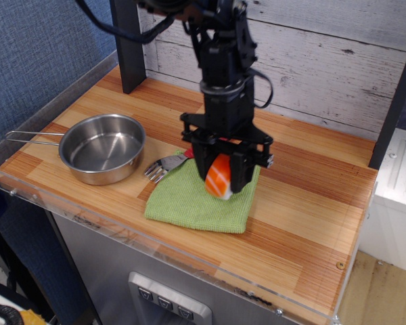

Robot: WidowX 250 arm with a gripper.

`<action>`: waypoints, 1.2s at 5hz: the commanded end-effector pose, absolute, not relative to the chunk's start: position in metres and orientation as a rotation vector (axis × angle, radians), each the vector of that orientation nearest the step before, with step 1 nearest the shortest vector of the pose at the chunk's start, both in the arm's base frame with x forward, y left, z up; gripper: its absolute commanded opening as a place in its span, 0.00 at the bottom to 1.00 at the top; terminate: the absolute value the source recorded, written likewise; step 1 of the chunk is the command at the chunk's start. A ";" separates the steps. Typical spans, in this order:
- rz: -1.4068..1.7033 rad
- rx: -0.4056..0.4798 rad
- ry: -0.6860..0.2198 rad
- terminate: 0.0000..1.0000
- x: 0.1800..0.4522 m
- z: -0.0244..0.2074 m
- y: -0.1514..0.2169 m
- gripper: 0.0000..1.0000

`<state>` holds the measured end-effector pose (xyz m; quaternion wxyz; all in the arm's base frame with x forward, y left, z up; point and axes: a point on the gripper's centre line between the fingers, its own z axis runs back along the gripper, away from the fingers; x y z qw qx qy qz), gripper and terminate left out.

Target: Place the nigiri sushi on top of green cloth.

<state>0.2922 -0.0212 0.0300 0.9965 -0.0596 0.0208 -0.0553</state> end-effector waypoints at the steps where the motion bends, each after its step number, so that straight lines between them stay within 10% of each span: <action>1: -0.100 -0.107 0.056 0.00 0.274 0.024 -0.008 0.00; 2: -0.096 -0.094 0.060 0.00 0.275 0.026 -0.006 1.00; 6: -0.142 -0.140 -0.082 0.00 0.285 0.075 -0.003 1.00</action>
